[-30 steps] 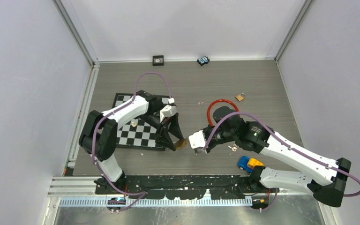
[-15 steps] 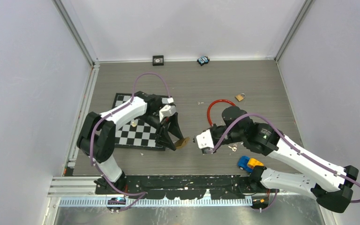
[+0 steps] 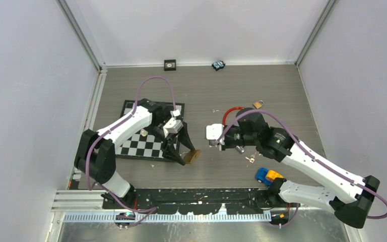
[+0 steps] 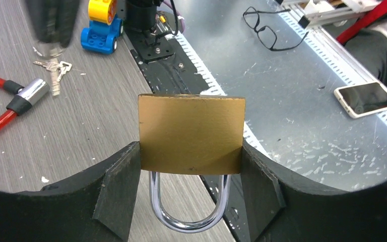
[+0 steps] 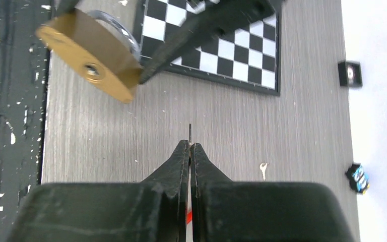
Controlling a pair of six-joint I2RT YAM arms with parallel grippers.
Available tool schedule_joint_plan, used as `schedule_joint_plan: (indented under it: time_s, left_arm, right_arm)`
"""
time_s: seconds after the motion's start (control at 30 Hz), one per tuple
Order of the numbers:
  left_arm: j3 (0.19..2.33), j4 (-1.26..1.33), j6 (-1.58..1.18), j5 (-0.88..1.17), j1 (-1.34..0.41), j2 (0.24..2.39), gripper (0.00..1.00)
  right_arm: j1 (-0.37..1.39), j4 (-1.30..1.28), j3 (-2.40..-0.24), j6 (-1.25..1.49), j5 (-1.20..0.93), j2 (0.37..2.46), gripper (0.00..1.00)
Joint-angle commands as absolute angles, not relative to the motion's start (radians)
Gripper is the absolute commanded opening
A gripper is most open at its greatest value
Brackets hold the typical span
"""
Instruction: Unlock with the key
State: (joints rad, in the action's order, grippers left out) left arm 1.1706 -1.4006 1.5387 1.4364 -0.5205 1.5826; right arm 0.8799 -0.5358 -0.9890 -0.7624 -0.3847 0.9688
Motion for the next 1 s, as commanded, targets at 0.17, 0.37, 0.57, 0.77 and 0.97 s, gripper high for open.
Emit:
schedule_joint_plan:
  time_s: [0.17, 0.37, 0.57, 0.77, 0.97]
  left_arm:
    - [1.228, -1.535, 1.792, 1.4, -0.512, 1.469, 0.0]
    - [1.218, -1.479, 1.809, 1.381, -0.512, 1.379, 0.0]
    - [1.229, -1.591, 1.971, 1.415, -0.522, 1.332, 0.0]
    - [1.207, -1.682, 2.087, 1.467, -0.552, 1.289, 0.0]
    - [1.174, -1.752, 2.207, 1.479, -0.554, 1.25, 0.0]
  right_arm:
    - [0.806, -0.428, -0.998, -0.578, -0.296, 1.023, 0.01]
    - [0.758, -0.463, -0.998, -0.539, -0.413, 1.01, 0.01]
    - [0.746, -0.562, -1.023, -0.605, -0.533, 0.98, 0.01]
    - [0.745, -0.59, -1.024, -0.628, -0.537, 0.967, 0.0]
    - [0.745, -0.632, -1.044, -0.645, -0.552, 0.96, 0.01]
